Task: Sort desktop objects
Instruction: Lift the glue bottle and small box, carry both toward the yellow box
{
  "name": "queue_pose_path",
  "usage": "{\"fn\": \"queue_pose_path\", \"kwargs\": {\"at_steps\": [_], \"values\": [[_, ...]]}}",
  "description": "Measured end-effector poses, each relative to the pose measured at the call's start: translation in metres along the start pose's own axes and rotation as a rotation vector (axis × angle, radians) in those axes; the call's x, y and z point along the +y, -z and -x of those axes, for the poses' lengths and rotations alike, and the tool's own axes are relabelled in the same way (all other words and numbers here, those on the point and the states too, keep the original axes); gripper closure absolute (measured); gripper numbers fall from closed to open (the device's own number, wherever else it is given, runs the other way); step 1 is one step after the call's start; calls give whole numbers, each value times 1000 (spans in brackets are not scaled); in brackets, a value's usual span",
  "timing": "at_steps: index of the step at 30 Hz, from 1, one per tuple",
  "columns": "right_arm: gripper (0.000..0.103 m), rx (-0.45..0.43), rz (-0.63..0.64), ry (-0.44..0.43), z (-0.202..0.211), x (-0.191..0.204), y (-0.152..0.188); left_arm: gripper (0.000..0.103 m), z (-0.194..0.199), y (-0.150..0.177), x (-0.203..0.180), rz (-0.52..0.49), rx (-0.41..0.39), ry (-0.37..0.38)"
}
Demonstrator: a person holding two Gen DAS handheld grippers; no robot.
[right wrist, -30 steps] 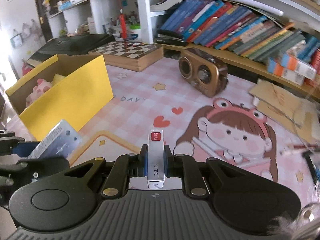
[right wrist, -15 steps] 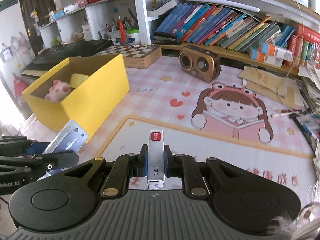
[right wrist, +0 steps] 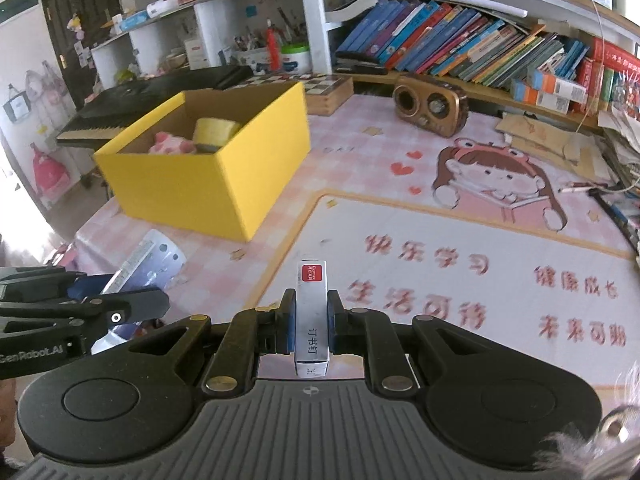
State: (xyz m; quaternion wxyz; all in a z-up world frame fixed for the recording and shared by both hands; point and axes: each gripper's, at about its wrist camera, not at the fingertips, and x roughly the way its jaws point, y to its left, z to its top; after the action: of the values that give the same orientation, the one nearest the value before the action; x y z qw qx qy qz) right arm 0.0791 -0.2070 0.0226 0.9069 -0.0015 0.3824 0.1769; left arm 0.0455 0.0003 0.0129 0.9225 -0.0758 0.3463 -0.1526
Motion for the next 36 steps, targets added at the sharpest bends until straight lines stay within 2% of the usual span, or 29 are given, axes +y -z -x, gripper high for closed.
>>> {"fn": "queue_pose_path", "kwargs": {"at_steps": [16, 36], "values": [[90, 29, 73, -79, 7, 73, 23, 72, 42, 25, 37, 55, -20, -42], [90, 32, 147, -132, 2, 106, 14, 72, 63, 28, 61, 117, -67, -87]]}}
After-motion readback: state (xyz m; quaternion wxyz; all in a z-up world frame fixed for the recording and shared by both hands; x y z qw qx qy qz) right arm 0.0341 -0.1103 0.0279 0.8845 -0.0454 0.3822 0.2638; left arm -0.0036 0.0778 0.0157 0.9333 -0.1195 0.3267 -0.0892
